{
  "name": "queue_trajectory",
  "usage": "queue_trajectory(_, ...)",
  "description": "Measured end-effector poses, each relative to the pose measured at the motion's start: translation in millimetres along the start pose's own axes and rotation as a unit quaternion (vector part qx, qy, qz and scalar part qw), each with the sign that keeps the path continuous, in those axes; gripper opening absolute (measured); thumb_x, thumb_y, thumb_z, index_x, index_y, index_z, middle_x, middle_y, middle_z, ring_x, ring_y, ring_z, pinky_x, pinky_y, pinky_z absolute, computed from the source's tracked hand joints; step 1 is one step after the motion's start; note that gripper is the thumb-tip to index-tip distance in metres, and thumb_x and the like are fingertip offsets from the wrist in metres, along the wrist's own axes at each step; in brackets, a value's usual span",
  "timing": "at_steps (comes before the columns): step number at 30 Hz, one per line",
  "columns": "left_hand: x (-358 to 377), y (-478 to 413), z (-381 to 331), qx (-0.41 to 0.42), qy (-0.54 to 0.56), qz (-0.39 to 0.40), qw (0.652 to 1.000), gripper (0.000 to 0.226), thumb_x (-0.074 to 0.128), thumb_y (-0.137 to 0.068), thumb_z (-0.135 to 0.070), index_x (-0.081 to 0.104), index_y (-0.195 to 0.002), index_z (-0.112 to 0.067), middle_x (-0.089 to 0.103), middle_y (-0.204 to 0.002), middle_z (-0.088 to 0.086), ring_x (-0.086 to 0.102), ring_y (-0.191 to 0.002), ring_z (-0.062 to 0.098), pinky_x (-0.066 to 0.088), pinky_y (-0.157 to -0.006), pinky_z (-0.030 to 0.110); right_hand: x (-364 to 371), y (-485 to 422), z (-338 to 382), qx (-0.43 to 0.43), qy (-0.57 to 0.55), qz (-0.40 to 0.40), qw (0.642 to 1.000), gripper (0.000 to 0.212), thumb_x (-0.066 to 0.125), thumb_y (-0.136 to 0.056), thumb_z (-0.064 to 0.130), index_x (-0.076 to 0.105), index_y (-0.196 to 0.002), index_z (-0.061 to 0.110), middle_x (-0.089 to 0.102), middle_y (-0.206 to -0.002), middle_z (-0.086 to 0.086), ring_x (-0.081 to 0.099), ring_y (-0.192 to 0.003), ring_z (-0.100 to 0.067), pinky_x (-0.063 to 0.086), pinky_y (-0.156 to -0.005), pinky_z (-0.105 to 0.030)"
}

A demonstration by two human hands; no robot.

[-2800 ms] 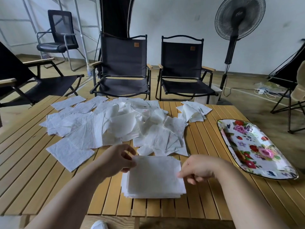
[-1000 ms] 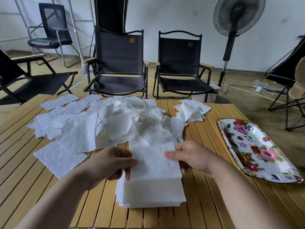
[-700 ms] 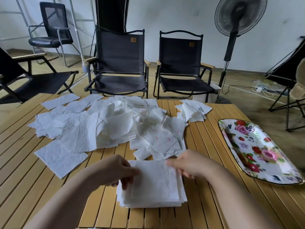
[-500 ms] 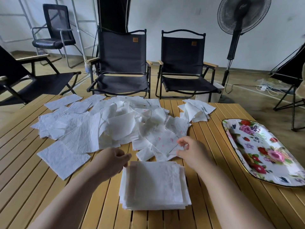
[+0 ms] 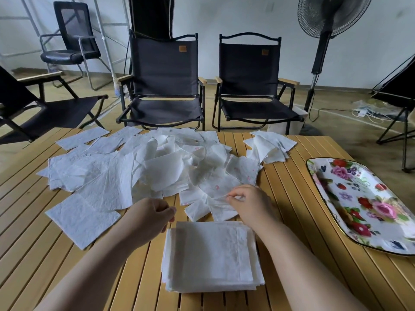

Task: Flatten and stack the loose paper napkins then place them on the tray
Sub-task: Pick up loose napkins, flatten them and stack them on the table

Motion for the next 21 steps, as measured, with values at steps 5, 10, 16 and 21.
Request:
queue_trajectory(5,-2,4,-10,0.039,0.01,-0.018,0.999,0.021,0.059,-0.096,-0.034,0.071,-0.083,-0.023,0.069,-0.07,-0.005,0.054,-0.051,0.001,0.043,-0.052,0.022,-10,3,8,-0.001,-0.102,0.005,0.995,0.016,0.058,-0.1,0.029,0.066,-0.088,0.021,0.068,-0.084,0.008,0.061,-0.081,-0.008,0.048,-0.07,-0.025)
queue_trajectory(10,-5,8,-18,0.065,0.154,-0.005,0.986,0.064,0.075,-0.075,-0.062,0.055,-0.132,-0.039,0.062,-0.119,-0.018,0.06,-0.109,0.0,0.049,-0.09,0.028,-14,16,29,-0.026,-0.269,0.098,0.958,0.015,0.058,-0.098,0.032,0.068,-0.094,0.021,0.073,-0.091,-0.002,0.069,-0.089,-0.019,0.053,-0.081,-0.038)
queue_trajectory(16,1,20,-45,0.097,0.317,0.082,0.94,0.045,0.08,-0.073,-0.056,0.073,-0.109,-0.03,0.076,-0.101,-0.008,0.068,-0.087,0.002,0.047,-0.082,0.033,-26,35,53,0.008,-0.406,0.136,0.903,0.012,0.062,-0.098,0.028,0.073,-0.099,0.023,0.074,-0.103,-0.014,0.07,-0.093,-0.026,0.051,-0.08,-0.039)
queue_trajectory(21,-1,28,-54,0.144,0.331,0.102,0.927,0.045,0.076,-0.078,-0.046,0.069,-0.082,-0.001,0.053,-0.067,0.008,0.041,-0.06,0.016,0.033,-0.058,0.026,-44,48,52,0.067,-0.425,0.139,0.892,0.006,0.067,-0.094,0.016,0.073,-0.095,0.015,0.073,-0.093,-0.012,0.068,-0.075,-0.023,0.053,-0.063,-0.032)
Point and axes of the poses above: each hand's wrist, its own y-axis away from the middle knuckle, its own x-axis out of the palm, z = x × y, the point moved 8 cm from there along -y, towards the middle knuckle
